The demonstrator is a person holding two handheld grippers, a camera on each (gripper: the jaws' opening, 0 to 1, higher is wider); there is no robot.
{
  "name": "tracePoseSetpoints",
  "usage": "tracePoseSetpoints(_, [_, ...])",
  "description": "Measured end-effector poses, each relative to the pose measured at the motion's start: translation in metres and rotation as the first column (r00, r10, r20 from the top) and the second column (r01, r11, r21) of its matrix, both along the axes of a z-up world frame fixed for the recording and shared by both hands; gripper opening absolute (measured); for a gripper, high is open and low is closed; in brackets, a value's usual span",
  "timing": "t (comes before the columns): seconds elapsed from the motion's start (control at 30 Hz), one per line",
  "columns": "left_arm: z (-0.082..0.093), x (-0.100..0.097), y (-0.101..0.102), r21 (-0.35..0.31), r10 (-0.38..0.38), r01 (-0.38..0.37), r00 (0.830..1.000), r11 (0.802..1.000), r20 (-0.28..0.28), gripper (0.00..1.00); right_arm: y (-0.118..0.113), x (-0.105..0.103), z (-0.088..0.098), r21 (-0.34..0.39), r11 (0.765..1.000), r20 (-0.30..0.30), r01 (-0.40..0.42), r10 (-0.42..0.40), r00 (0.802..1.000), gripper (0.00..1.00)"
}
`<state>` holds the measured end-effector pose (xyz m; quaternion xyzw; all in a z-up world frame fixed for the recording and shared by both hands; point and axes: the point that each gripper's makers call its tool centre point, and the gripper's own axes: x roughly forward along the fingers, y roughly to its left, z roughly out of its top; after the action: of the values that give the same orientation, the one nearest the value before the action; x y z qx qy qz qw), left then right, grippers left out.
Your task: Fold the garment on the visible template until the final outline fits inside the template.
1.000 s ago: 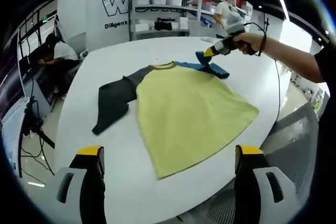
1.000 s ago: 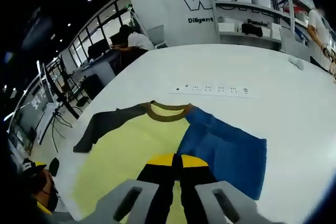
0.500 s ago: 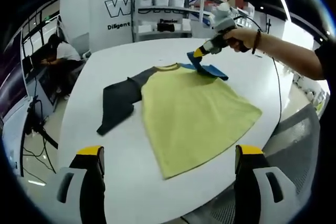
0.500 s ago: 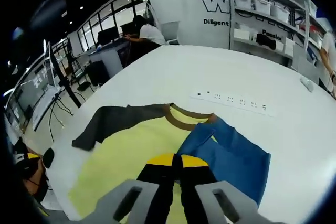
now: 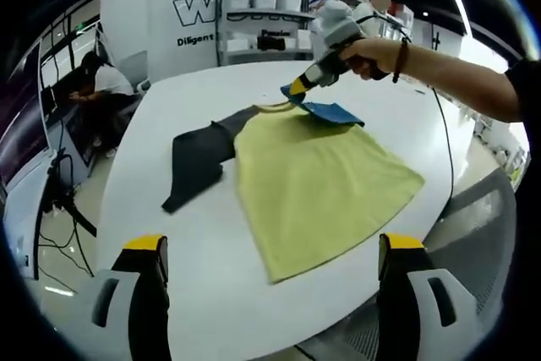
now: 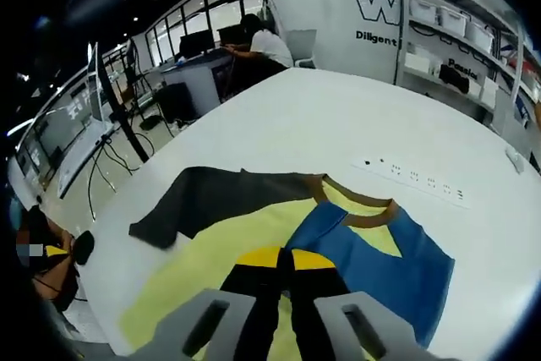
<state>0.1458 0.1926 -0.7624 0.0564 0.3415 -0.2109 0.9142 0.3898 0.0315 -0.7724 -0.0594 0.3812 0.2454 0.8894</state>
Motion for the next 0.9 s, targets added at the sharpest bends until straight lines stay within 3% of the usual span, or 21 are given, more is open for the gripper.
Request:
tracePoseSetpoints(0.43, [-0.004,-0.003,0.009,0.004,0.010,-0.010,1.000,1.000,-0.013,0.99,0.048,0.003,-0.004,0.005,0.998,-0.011,-0.057,0.057,0.998,0.00])
tracePoseSetpoints(0.67, [-0.005,-0.003,0.009,0.002,0.007,-0.007,1.000,1.000,-0.014,0.99,0.057,-0.002,-0.013,-0.012,0.998,-0.031,-0.066,0.066,0.997,0.00])
tracePoseSetpoints(0.9, [-0.008,-0.006,0.011,0.000,0.010,-0.010,1.000,1.000,-0.024,0.99,0.070,-0.005,-0.039,-0.048,0.994,-0.062,-0.102,0.099,0.993,0.00])
